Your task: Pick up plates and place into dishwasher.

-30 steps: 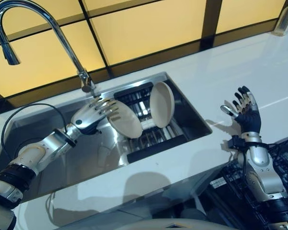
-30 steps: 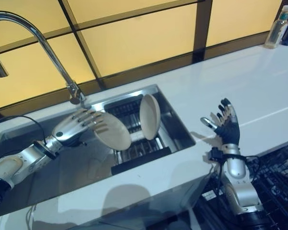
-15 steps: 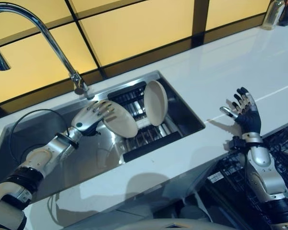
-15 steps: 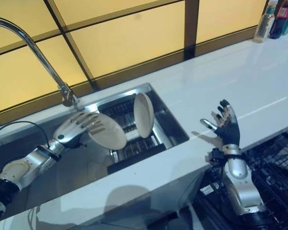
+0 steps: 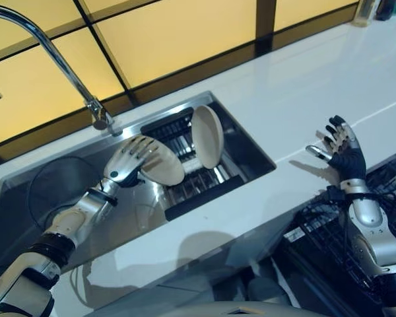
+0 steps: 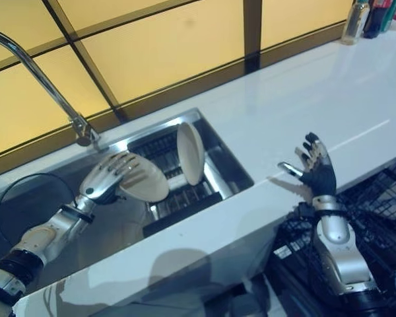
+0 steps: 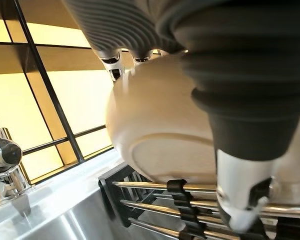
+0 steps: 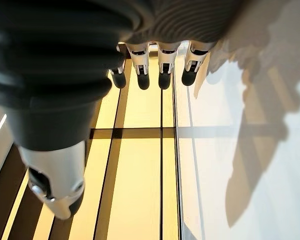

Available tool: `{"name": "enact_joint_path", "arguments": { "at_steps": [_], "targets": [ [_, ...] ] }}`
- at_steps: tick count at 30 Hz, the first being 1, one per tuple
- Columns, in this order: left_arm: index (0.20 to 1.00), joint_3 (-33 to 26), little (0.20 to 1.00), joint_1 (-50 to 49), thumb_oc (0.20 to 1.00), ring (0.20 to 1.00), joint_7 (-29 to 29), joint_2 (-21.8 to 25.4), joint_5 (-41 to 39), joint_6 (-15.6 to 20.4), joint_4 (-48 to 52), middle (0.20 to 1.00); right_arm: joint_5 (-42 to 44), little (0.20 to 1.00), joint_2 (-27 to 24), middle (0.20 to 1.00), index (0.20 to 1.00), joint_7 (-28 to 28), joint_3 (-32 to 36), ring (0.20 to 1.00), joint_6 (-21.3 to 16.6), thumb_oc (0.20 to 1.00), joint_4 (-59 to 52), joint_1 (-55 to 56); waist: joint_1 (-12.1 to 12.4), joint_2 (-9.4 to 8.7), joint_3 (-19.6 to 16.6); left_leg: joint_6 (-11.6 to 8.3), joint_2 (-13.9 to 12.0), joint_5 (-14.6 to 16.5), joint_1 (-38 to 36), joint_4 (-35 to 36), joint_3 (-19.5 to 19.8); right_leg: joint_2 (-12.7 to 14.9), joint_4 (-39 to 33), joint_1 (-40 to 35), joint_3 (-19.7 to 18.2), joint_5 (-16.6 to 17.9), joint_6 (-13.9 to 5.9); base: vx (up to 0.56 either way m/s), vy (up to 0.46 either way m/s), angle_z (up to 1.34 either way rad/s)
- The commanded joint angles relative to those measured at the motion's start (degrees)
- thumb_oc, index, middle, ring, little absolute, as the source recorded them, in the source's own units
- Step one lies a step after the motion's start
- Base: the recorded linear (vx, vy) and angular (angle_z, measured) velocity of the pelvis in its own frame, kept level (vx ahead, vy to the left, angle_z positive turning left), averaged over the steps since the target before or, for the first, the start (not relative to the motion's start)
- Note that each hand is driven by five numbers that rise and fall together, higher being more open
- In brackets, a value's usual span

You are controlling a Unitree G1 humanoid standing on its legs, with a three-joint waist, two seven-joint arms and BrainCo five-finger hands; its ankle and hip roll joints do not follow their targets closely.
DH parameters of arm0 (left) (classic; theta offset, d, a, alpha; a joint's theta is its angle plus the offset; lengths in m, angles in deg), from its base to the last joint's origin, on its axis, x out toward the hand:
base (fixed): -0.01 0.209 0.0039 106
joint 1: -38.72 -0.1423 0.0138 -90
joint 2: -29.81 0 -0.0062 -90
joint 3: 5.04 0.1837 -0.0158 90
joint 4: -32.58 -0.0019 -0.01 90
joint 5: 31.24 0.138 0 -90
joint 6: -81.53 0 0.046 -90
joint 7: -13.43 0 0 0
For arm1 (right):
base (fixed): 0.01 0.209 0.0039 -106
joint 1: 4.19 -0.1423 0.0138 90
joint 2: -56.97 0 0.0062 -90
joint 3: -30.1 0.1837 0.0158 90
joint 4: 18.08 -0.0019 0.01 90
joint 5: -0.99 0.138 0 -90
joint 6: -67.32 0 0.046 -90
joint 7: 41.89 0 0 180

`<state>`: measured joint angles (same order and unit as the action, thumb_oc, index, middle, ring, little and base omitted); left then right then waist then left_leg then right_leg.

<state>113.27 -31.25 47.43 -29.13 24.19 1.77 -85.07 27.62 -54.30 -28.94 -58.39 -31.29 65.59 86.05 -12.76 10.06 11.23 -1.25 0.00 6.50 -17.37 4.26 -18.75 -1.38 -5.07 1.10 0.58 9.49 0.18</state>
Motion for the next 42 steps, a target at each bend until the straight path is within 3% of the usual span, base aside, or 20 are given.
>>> {"name": "enact_joint_path", "arguments": {
  "at_steps": [1, 2, 3, 5, 15, 34, 38, 42],
  "targets": [
    [0.752, -0.2, 0.752, -1.2, 0.752, 0.752, -1.6, -1.2, -0.9, -3.0, -5.3, 0.752, 0.9, 1.000, -1.5, 1.000, 1.000, -1.3, 0.6, 1.000, 0.3, 1.000, -2.5, 1.7, -1.7, -3.35, -2.3, 1.27, 0.6, -4.5, 8.5, -1.7, 2.1, 6.2, 3.5, -2.7, -1.2, -8.6, -7.17, 0.09, 0.038, -0.01],
    [0.589, -0.4, 0.589, -1.8, 0.589, 0.589, -2.1, -1.9, -1.0, -3.4, -5.3, 0.589, 0.6, 1.000, -1.5, 1.000, 1.000, -1.8, 1.1, 1.000, 0.7, 1.000, -2.8, 2.2, -1.8, -3.31, -2.3, 1.19, 0.6, -4.7, 8.5, -1.8, 2.2, 6.3, 3.6, -2.8, -1.1, -8.6, -7.18, 0.06, 0.026, 0.00],
    [0.573, -0.4, 0.573, -1.9, 0.573, 0.573, -2.2, -2.1, -1.0, -3.5, -5.4, 0.573, 0.5, 1.000, -1.5, 1.000, 1.000, -1.9, 1.3, 1.000, 0.8, 1.000, -2.9, 2.3, -1.8, -3.28, -2.3, 1.16, 0.6, -4.7, 8.5, -1.8, 2.2, 6.3, 3.6, -2.8, -1.0, -8.6, -7.18, 0.08, 0.038, -0.01],
    [0.200, -0.4, 0.200, -2.6, 0.200, 0.200, -2.5, -3.4, -1.1, -4.0, -6.2, 0.200, 0.3, 1.000, -2.0, 1.000, 1.000, -2.9, 2.3, 1.000, 1.8, 1.000, -3.4, 2.7, -2.1, -3.14, -2.3, 1.04, 0.6, -5.1, 8.5, -2.3, 2.3, 6.5, 3.9, -2.9, -1.0, -8.7, -7.04, 0.07, 0.051, -0.02],
    [0.200, -0.4, 0.200, -4.2, 0.200, 0.200, -2.7, -6.3, -0.3, -4.1, -7.7, 0.200, -0.5, 1.000, -3.4, 1.000, 1.000, -5.3, 6.5, 1.000, 4.7, 1.000, -5.0, 3.9, -2.5, -2.88, -1.3, 0.75, 0.8, -5.8, 9.8, -4.0, 2.9, 7.4, 5.2, -2.4, -0.7, -8.7, -6.76, 0.03, 0.044, -0.04],
    [0.200, -3.5, 0.200, -9.1, 0.200, 0.200, 3.3, -7.9, 0.0, -2.3, -5.2, 0.200, -1.7, 1.000, -0.3, 1.000, 1.000, -10.4, 11.5, 1.000, 4.8, 1.000, -5.7, 9.2, -1.2, -3.65, -1.5, 0.51, 0.7, -6.6, 9.4, -4.9, 4.7, 8.2, 5.6, -4.0, 0.4, -8.4, -6.33, 0.01, 0.003, -0.01],
    [0.200, -7.6, 0.200, -12.4, 0.200, 0.200, 7.7, -8.3, -5.3, -1.2, -2.7, 0.200, -1.8, 1.000, 1.0, 1.000, 1.000, -11.4, 13.0, 1.000, 4.5, 1.000, -6.0, 11.5, -0.3, -3.93, -2.3, 0.52, 0.8, -6.6, 8.7, -4.6, 5.2, 8.2, 5.3, -5.1, 0.8, -8.4, -6.17, 0.05, -0.027, 0.02],
    [0.200, -14.3, 0.200, -17.9, 0.200, 0.200, 10.8, -8.9, -9.2, 3.3, 2.1, 0.200, -1.4, 1.000, 3.1, 1.000, 1.000, -13.6, 15.5, 1.000, 3.4, 1.000, -6.1, 15.0, 1.0, -4.38, -3.3, 0.56, 0.7, -6.6, 7.9, -4.4, 5.8, 8.0, 5.1, -6.2, 1.3, -8.5, -5.89, 0.04, -0.038, 0.05]
  ]
}}
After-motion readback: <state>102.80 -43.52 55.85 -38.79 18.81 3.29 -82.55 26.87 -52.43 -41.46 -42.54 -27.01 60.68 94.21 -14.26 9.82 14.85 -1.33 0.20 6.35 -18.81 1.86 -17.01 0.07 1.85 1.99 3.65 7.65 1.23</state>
